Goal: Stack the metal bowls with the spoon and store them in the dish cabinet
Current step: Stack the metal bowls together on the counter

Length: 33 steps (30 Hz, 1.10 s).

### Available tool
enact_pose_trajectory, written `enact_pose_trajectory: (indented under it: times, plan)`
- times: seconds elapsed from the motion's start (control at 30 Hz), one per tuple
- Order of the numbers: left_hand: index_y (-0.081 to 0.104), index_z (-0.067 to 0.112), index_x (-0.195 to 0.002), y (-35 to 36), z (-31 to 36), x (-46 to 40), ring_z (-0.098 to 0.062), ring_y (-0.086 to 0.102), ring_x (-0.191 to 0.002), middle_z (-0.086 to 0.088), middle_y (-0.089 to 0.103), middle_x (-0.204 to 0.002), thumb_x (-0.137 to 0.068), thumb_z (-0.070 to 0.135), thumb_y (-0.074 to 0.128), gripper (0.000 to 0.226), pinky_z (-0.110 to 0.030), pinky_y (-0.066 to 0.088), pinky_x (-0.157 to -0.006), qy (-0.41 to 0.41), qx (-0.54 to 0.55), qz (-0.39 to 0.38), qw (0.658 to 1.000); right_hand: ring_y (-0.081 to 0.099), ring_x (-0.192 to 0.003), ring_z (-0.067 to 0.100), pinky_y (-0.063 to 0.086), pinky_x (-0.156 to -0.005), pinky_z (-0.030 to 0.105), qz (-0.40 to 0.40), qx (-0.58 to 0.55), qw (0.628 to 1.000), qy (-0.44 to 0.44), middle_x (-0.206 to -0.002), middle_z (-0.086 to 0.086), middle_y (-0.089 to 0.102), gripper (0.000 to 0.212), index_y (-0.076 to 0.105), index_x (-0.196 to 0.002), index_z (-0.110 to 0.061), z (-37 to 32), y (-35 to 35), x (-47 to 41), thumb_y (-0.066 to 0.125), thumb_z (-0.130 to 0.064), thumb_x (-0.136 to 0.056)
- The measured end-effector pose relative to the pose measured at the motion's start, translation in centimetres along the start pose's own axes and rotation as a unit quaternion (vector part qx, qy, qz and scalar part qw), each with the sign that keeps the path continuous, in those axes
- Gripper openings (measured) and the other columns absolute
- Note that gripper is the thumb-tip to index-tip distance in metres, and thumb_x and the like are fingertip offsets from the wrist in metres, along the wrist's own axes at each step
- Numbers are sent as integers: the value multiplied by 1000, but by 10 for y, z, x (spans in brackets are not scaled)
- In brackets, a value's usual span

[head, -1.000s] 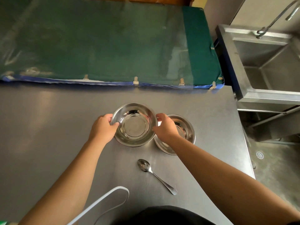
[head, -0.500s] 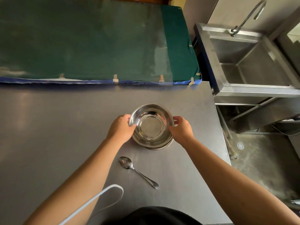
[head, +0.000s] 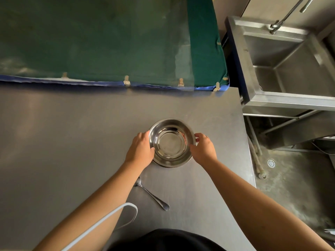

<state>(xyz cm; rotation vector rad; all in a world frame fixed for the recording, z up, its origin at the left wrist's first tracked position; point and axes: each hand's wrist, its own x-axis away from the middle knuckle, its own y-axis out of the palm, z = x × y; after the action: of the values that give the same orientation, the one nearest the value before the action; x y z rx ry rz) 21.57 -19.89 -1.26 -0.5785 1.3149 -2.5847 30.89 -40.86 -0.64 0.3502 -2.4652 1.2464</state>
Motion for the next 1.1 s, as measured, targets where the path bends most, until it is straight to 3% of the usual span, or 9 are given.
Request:
enact_pose_trajectory:
  times: [0.17,0.3,0.47,0.63,0.77,0.93,1.0,1.1]
  plan:
    - [46,10,-136,9,-2,7,-33,47,-120,-13,52,-126,-85,11,71,57,-39,43,-95,-4,-4,15,1000,54,-88,19,44,-78,29,5,18,1000,-10,-126,7,62,37,62,-131,-18,8,8,-2,56,-20,-95]
    - [47,9,-138,12,-3,8,-33,48,-120,-13,51,-129,-85,10,71,59,-37,41,-96,-2,-10,14,1000,63,-99,25,46,-80,30,7,17,1000,-12,-129,7,59,37,60,-134,-17,12,13,1,56,-18,-97]
    - [48,12,-137,10,-6,11,-27,49,-120,-5,49,-134,-88,21,69,54,-38,48,-87,3,-59,6,998,64,-109,27,54,-87,35,-3,-6,1000,-7,-130,7,62,45,54,-139,-17,14,17,5,60,-17,-94]
    - [56,12,-127,8,-11,20,-26,50,-119,-3,48,-135,-89,34,65,44,-41,52,-82,26,-104,-8,994,74,-82,32,62,-79,50,-35,-90,994,46,-100,-3,66,44,50,-135,-20,17,19,12,60,-15,-92]
    - [58,13,-122,8,-14,46,-28,56,-107,-5,55,-121,-87,37,66,43,-40,54,-73,68,-128,7,989,74,-71,29,63,-73,49,-32,-96,993,62,-89,-7,61,45,49,-133,-21,24,19,22,61,-12,-91]
    - [64,15,-88,17,-27,96,-27,59,-82,-4,59,-91,-82,32,68,19,-40,53,-62,199,-173,-15,965,73,-69,26,64,-71,51,-16,-111,991,77,-89,-5,61,45,50,-132,-20,41,16,41,62,-10,-90]
    - [66,18,-85,23,-35,113,-22,59,-81,-1,61,-88,-82,31,70,14,-37,54,-63,250,-204,-47,945,71,-68,22,64,-69,51,-12,-119,989,87,-88,-4,61,46,50,-132,-20,49,15,50,63,-8,-89]
    - [64,18,-106,30,-45,127,-22,57,-100,-1,61,-106,-92,24,54,18,-39,51,-84,257,-276,-104,920,72,-64,22,65,-68,49,-5,-123,988,98,-87,-3,62,48,49,-132,-21,59,14,64,65,-8,-88]
